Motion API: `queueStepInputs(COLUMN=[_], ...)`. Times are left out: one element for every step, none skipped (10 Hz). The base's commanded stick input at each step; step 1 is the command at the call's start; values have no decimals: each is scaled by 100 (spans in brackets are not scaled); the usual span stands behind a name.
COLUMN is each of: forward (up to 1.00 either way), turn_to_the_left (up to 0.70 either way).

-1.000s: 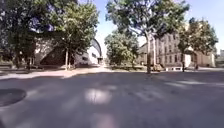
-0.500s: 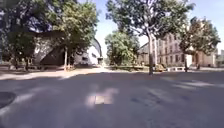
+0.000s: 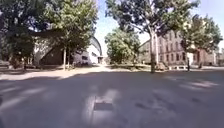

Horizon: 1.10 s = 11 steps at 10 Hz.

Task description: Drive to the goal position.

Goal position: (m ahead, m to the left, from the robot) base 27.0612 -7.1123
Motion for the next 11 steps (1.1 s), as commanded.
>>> queueStepInputs(forward=[70,70,70,70,70,70,70,70,70,70,70], turn_to_the_left=[0,0,0,0,0,0,0,0,0,0,0])
